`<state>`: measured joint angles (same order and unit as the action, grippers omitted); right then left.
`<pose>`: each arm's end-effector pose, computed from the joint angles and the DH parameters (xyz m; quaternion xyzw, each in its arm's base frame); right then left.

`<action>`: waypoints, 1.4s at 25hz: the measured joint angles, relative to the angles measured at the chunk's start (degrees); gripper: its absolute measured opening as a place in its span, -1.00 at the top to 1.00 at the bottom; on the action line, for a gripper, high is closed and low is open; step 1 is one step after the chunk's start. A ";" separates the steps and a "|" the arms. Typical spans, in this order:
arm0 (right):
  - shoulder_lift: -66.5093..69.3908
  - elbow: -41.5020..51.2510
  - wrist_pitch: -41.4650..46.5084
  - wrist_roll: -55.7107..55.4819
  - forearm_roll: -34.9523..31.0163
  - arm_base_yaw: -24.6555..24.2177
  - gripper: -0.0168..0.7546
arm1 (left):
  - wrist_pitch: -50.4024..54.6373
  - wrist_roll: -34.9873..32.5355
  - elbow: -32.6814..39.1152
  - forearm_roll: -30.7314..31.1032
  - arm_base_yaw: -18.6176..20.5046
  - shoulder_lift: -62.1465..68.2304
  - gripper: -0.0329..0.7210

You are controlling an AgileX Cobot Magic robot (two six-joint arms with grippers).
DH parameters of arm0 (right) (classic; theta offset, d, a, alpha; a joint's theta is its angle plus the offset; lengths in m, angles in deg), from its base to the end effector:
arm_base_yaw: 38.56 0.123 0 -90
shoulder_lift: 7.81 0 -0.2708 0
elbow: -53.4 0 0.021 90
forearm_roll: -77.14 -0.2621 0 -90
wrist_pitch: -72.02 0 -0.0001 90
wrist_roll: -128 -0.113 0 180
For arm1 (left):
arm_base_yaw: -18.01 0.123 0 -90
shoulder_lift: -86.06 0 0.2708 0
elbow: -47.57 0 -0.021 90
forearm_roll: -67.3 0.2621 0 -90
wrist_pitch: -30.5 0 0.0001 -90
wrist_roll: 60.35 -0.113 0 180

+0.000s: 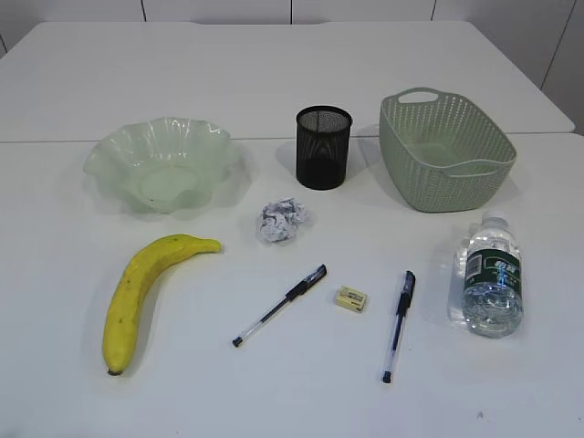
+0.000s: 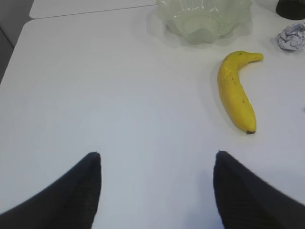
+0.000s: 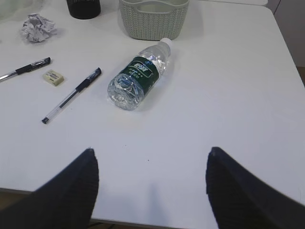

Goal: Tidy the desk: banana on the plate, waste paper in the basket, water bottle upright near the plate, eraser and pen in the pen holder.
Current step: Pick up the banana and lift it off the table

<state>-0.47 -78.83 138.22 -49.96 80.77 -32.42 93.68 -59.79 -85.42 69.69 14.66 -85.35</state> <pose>0.0313 -0.0032 0.2661 -0.0591 0.8692 -0.0140 0.4906 0.0358 0.0021 0.2744 0.0196 0.8602 0.0034 0.5095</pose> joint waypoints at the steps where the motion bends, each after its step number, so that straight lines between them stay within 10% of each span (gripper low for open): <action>1: 0.00 0.00 0.00 0.00 0.00 0.00 -0.41 | 0.00 0.00 0.00 0.00 0.00 0.00 -0.47; 35: 0.00 0.00 0.00 -0.11 -0.21 0.00 -0.41 | 0.00 0.00 0.00 0.00 0.00 0.00 -0.46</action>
<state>-0.47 -78.83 138.22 -50.07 80.57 -32.42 93.68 -59.79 -85.42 69.69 14.66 -85.35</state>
